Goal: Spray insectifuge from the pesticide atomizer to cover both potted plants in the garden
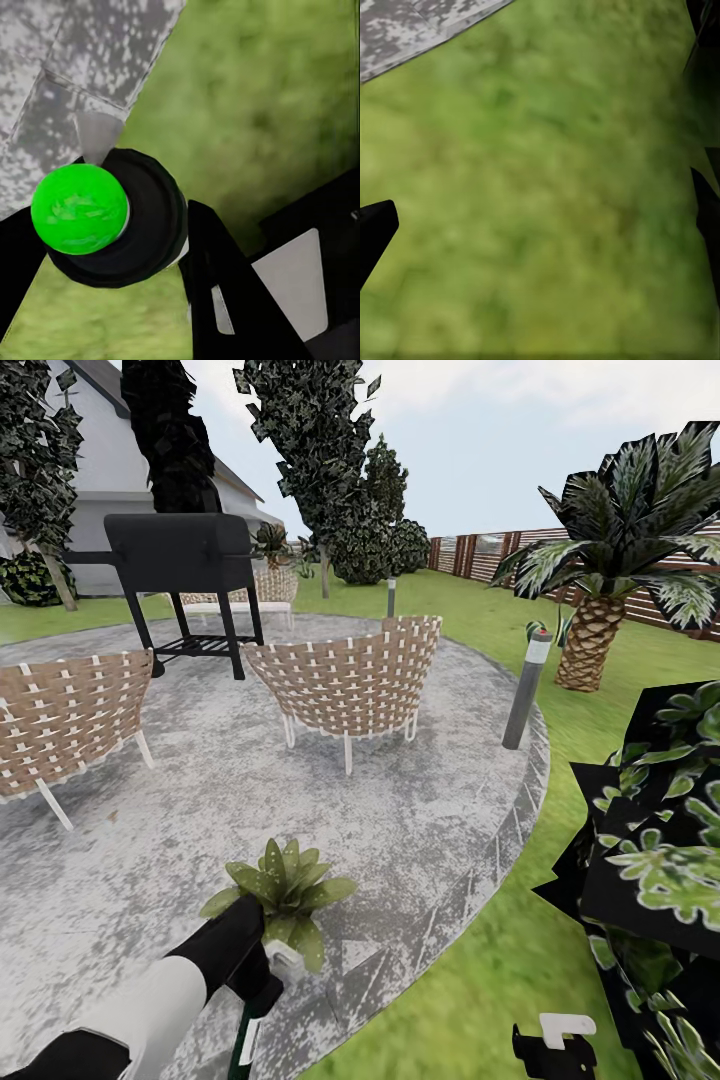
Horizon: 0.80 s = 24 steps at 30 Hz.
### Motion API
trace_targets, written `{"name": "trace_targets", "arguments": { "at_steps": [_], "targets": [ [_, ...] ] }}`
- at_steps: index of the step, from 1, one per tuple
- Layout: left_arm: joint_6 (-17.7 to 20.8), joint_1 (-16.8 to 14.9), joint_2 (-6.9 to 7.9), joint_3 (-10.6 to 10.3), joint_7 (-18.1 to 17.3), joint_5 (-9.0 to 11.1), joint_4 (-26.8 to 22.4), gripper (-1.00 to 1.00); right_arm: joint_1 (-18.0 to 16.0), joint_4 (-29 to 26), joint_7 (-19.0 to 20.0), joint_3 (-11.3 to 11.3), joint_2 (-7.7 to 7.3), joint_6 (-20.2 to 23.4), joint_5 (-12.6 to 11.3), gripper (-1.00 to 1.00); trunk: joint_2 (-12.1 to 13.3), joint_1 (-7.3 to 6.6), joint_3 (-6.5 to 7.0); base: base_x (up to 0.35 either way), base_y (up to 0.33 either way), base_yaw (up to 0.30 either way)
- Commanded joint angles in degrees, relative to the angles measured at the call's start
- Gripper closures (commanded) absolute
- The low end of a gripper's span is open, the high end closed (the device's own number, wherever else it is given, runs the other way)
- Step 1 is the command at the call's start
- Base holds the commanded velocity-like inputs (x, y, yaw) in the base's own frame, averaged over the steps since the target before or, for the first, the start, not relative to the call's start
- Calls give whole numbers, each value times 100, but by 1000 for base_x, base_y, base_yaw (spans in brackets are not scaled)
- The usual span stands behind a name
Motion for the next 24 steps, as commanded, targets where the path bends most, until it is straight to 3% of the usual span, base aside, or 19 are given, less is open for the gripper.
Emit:
{"name": "trace_targets", "arguments": {
  "at_steps": [1, 4, 9, 11, 13, 15, 17, 19, 24],
  "targets": [
    [11, -30, 18, -17, -76, -79, -11, 100, -5, 10, -27, -36, -1, -18, 61, -100, -2, -1, -5, 0, 0, 0],
    [21, -184, 63, -22, -341, -120, -12, 100, -5, 10, -27, -38, -1, -18, 61, -100, -2, -1, -5, 0, 0, 0],
    [23, -1093, 163, -124, -1133, -216, 76, 100, -5, 10, -27, -39, -1, -18, 61, -100, -2, -1, -5, 0, 0, 0],
    [28, -1320, 184, -428, -1628, -487, 85, 100, -5, 10, -27, -37, -1, -18, 61, -100, -2, -1, -5, 0, 0, 0],
    [21, -1478, 187, -902, -2541, -933, 58, 100, -5, 10, -27, -38, -1, -18, 60, -100, -2, -1, -5, 0, 0, 0],
    [12, -1563, 188, -1121, -3367, -1292, 18, 100, -5, 10, -27, -37, -1, -18, 61, -100, -2, -1, -5, 0, 0, 0],
    [3, -1764, 193, -1201, -4031, -1690, 6, 100, -5, 10, -23, -35, -1, -18, 61, -100, -2, -1, -5, 0, 0, 0],
    [-8, -1955, 196, -1222, -4274, -1871, 5, 100, -5, 10, -20, -34, -1, -18, 61, -100, -2, -1, -5, 0, 0, 0],
    [-104, -2255, 187, -1252, -4274, -1917, 9, 100, -5, 18, -18, -30, -1, -18, 61, -100, -2, -1, -5, 0, 0, 0]
  ]
}}
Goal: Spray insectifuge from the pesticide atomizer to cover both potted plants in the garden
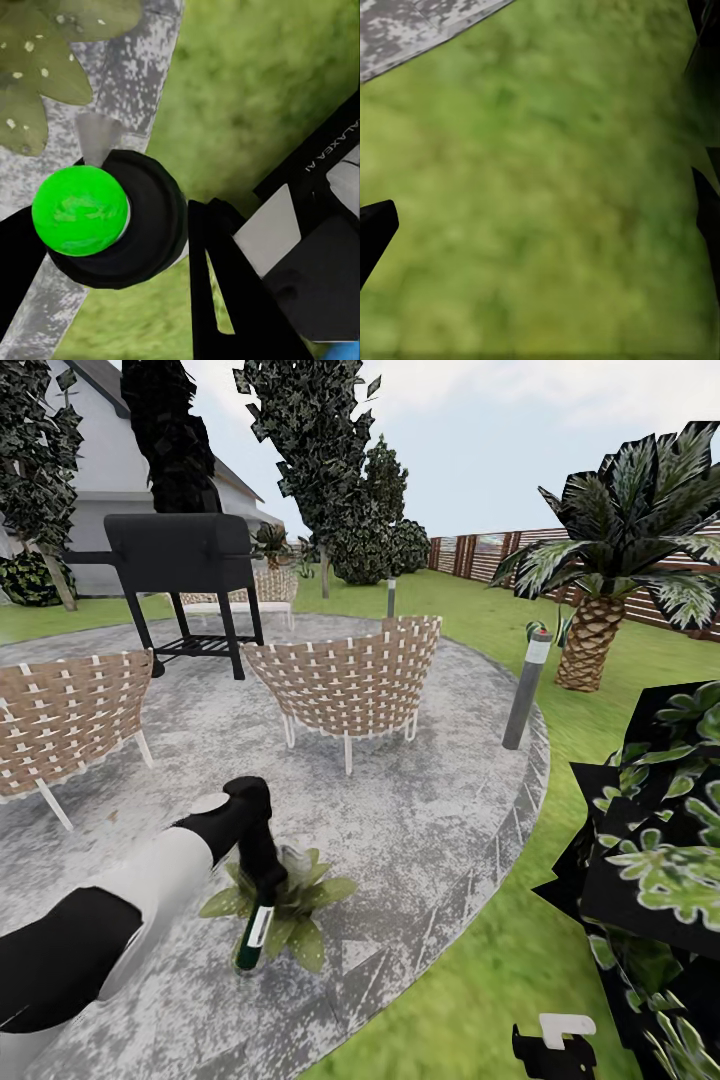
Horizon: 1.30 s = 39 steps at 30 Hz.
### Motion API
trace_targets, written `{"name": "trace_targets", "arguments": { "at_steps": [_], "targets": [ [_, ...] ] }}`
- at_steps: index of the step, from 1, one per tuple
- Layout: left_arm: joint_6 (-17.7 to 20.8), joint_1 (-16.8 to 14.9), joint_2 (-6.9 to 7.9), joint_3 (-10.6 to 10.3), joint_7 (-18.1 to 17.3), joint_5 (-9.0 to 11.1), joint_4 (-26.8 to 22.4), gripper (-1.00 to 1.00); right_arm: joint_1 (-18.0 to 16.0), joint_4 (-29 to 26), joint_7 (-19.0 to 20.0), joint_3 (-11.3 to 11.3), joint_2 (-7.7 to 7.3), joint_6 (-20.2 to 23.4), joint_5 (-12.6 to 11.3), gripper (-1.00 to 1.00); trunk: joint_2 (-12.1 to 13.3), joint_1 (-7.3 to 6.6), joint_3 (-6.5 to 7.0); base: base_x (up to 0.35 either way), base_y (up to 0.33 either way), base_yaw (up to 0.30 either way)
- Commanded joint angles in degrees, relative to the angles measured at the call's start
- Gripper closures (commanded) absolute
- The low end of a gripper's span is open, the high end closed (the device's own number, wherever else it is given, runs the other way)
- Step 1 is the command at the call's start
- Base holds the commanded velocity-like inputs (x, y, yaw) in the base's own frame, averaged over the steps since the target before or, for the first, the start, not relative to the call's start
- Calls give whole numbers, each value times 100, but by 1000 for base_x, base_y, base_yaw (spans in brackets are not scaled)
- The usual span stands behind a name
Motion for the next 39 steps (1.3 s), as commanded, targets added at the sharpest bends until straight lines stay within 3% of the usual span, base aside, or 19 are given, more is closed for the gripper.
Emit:
{"name": "trace_targets", "arguments": {
  "at_steps": [1, 13, 15, 17, 20, 22, 24, 32, 39],
  "targets": [
    [24, -48, -5, -6, -58, -58, -1, 100, -5, 10, -26, -39, -1, -18, 61, -100, -2, -1, -6, 18, 0, 0],
    [-53, -113, -69, -28, -58, -314, 71, 100, 1, 11, -18, -37, -1, -19, 69, -100, -2, -1, -6, 280, 104, 0],
    [-55, -95, -70, -112, -58, -318, 76, 100, -1, 6, -17, -37, -1, -18, 69, -100, -2, -1, -6, 315, 120, 0],
    [-59, -77, -71, -394, -58, -315, 77, 100, 2, 5, -17, -37, -1, -18, 69, -100, -2, -1, -6, 301, 119, 0],
    [-197, -60, -116, -1034, -58, -323, 43, 100, -2, 7, -17, -37, -1, -18, 69, -100, -2, -1, -6, 242, 98, 0],
    [-321, -62, -165, -1291, -58, -320, 19, 100, -1, 7, -17, -37, -1, -18, 69, -100, -2, -1, -6, 105, 34, 0],
    [-366, -63, -201, -1385, -58, -323, 7, 100, 1, 9, -17, -37, -1, -18, 69, -100, -2, -1, -6, 34, 11, 0],
    [-387, -72, -349, -1432, -58, -320, -10, 100, 0, 5, -17, -37, -1, -18, 69, -100, -2, -1, -6, 3, 1, -3],
    [-396, -27, -447, -1441, -58, -331, -2, 100, 3, 4, -17, -37, -1, -18, 68, -100, -2, -1, -6, 0, 0, -239]
  ]
}}
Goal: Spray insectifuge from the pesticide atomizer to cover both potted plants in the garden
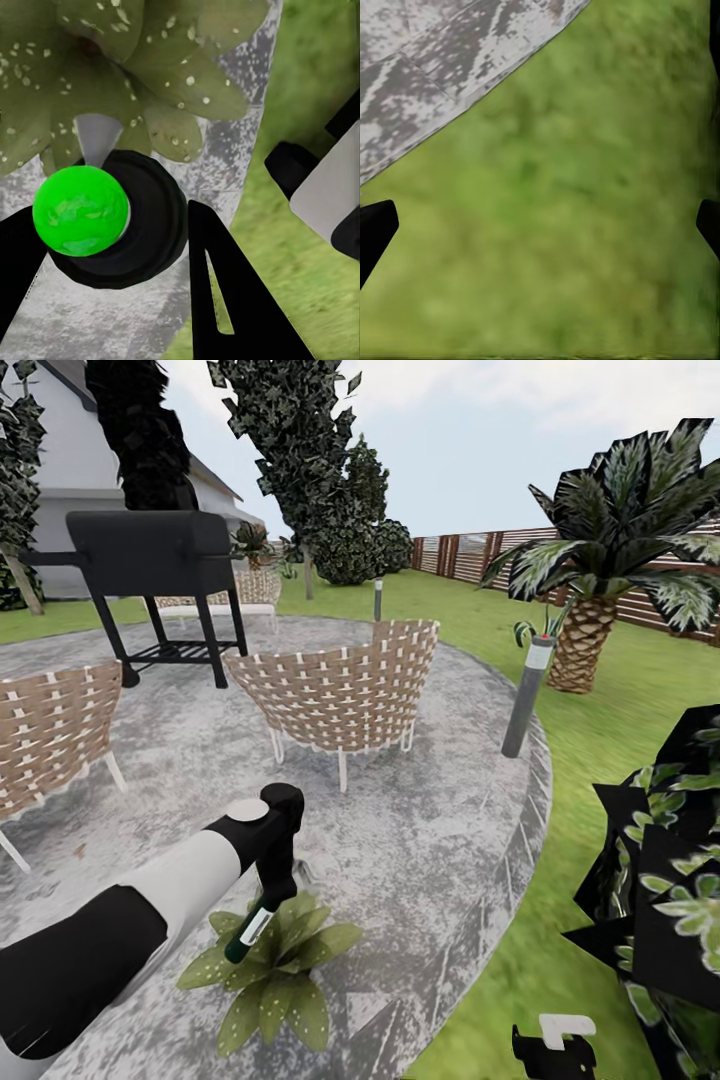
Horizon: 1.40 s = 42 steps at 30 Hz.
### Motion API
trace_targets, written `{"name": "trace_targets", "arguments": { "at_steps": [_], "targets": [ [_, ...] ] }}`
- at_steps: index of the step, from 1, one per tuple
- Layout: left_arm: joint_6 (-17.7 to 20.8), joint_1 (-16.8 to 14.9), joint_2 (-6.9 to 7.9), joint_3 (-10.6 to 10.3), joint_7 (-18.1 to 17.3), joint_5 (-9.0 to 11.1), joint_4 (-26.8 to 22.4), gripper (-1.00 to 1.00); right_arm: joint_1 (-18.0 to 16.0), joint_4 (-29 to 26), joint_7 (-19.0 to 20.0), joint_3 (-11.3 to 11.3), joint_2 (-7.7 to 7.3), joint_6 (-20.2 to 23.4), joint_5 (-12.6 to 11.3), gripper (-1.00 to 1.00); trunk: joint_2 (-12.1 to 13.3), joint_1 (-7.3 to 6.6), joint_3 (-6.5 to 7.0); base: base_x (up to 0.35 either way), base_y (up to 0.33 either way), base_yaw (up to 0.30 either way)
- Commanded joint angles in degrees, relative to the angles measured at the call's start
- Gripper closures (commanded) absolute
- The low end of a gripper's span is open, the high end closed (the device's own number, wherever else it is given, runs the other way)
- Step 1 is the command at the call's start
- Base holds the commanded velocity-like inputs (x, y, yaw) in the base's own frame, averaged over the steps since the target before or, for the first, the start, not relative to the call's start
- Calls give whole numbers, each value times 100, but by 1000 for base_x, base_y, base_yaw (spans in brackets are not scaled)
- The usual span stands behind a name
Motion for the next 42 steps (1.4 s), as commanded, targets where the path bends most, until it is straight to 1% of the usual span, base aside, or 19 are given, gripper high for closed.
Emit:
{"name": "trace_targets", "arguments": {
  "at_steps": [1, 8, 10, 11, 16, 19, 22, 26, 28, 29, 31, 33, 38, 42],
  "targets": [
    [60, -3, 2, -13, -56, -43, -8, 100, -8, 10, -27, -38, 0, -17, 61, -100, -2, -1, -5, 0, 0, -162],
    [4, 7, 3, -33, -56, -44, -5, 100, -8, 9, -28, -38, 1, -17, 62, -100, -2, -1, -5, 0, 0, -35],
    [-79, 14, 26, -184, -56, -48, 22, 100, -6, 11, -27, -38, 3, -17, 60, -100, -2, -1, -3, 0, 0, -171],
    [-93, 18, 39, -221, -56, -49, 42, 100, -6, 11, -27, -38, 3, -17, 61, -100, -2, -1, -2, 0, 0, -230],
    [-110, 140, 26, -271, -56, -67, 56, 100, -7, 14, -27, -38, 7, -17, 61, -100, -2, -1, 1, 0, 0, -104],
    [-107, 160, -6, -348, -56, -55, 3, 100, -8, 16, -27, -38, 8, -17, 60, -100, -2, -1, 1, 0, 0, -7],
    [-107, 163, -27, -369, -56, -60, -7, 100, -9, 16, -28, -38, 8, -17, 60, -100, -2, -1, 1, 0, 0, 0],
    [-118, 159, 37, -392, -56, -74, 3, 100, -5, 13, -27, -38, 8, -17, 62, -100, -2, -1, 1, 0, 0, 0],
    [-223, 162, 94, -391, -56, -87, 33, 100, -8, 14, -27, -38, 8, -17, 61, -100, -2, -1, 1, 0, 0, 0],
    [-264, 163, 97, -391, -56, -90, 34, 100, -8, 14, -27, -38, 8, -17, 62, -100, -2, -1, 1, 0, 0, 0],
    [-312, 163, 76, -379, -56, -93, 18, 100, -10, 14, -27, -38, 8, -17, 60, -100, -2, -1, 1, 0, 0, 0],
    [-329, 163, 24, -375, -56, -96, -1, 100, -8, 12, -27, -38, 8, -17, 59, -100, -2, -1, 1, 0, 0, 0],
    [-334, 157, -196, -377, -56, -97, -23, 100, -7, 12, -31, -38, 8, -17, 61, -100, -2, -1, 1, 0, 0, 4],
    [-329, 155, -251, -376, -56, -89, -28, 100, -9, 10, -35, -38, 16, -17, 60, -100, -2, -1, 1, 0, 0, 199]
  ]
}}
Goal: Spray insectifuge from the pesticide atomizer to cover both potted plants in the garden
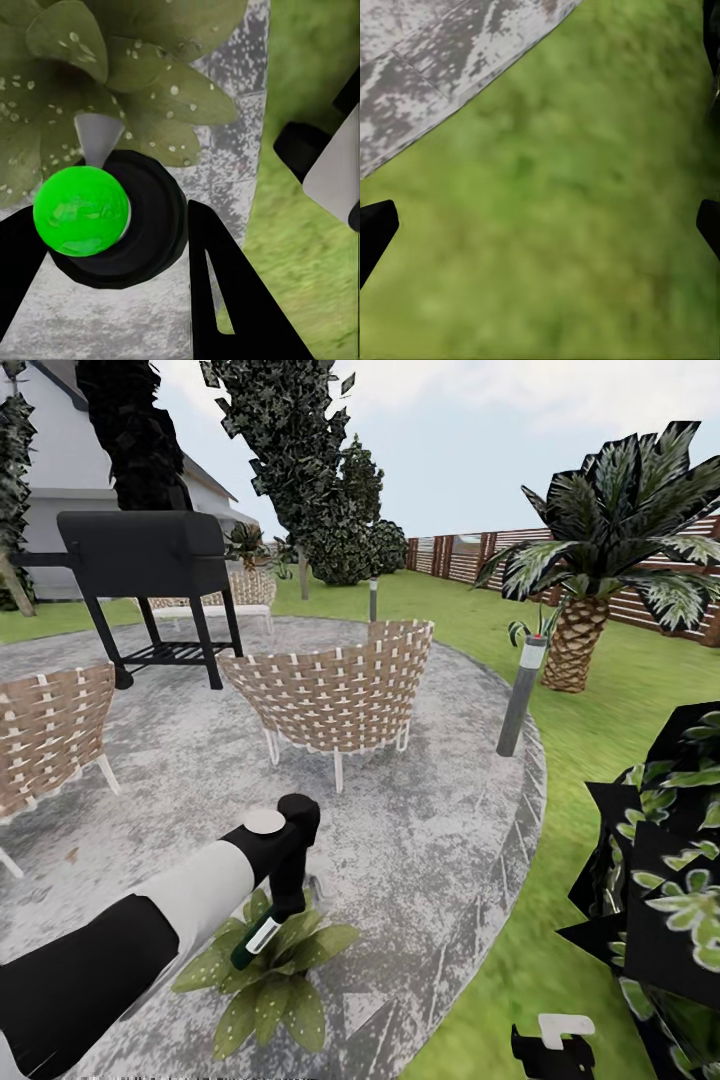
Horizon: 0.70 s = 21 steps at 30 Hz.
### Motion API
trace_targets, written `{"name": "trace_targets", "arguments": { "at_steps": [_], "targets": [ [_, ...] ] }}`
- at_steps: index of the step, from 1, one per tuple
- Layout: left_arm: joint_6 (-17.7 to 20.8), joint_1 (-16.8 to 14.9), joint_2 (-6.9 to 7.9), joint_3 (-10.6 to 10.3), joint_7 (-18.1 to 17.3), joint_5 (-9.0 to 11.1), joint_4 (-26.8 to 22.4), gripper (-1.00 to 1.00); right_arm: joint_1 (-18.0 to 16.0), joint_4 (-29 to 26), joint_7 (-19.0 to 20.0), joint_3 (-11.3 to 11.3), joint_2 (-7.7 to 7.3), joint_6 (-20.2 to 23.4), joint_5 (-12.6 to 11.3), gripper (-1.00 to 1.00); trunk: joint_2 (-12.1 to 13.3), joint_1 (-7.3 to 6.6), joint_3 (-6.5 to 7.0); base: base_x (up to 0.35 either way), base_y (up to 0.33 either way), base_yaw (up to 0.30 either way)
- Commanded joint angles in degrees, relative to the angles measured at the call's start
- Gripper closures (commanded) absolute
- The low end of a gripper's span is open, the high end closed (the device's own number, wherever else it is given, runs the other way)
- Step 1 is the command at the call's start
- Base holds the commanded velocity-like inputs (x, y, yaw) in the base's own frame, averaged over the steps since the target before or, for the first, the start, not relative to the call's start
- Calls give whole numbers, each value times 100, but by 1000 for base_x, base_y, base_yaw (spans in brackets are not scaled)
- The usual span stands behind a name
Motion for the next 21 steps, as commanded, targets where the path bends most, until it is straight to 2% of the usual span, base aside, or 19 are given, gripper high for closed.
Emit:
{"name": "trace_targets", "arguments": {
  "at_steps": [1, 4, 11, 18, 21],
  "targets": [
    [62, -4, -20, -13, -53, -43, -5, 100, -4, 8, -26, -37, -1, -19, 60, -100, -2, -1, -5, 0, 0, 259],
    [63, -4, -72, -12, -53, -47, -3, 100, -2, 8, -26, -37, -4, -19, 61, -100, -2, -1, -5, 0, 0, 204],
    [55, -4, -73, -11, -53, -47, -2, 100, -2, 8, -26, -37, -9, -19, 57, -100, -2, -1, -5, -32, -20, 21],
    [62, -4, -58, -3, -53, -56, 6, 100, -3, 10, -26, -37, -6, -19, 59, -100, -2, -1, -5, -277, -73, 3],
    [63, -4, -44, -5, -53, -54, 7, 100, -5, 9, -26, -37, -1, -19, 60, -100, -2, -1, -5, -337, -2, 182]
  ]
}}
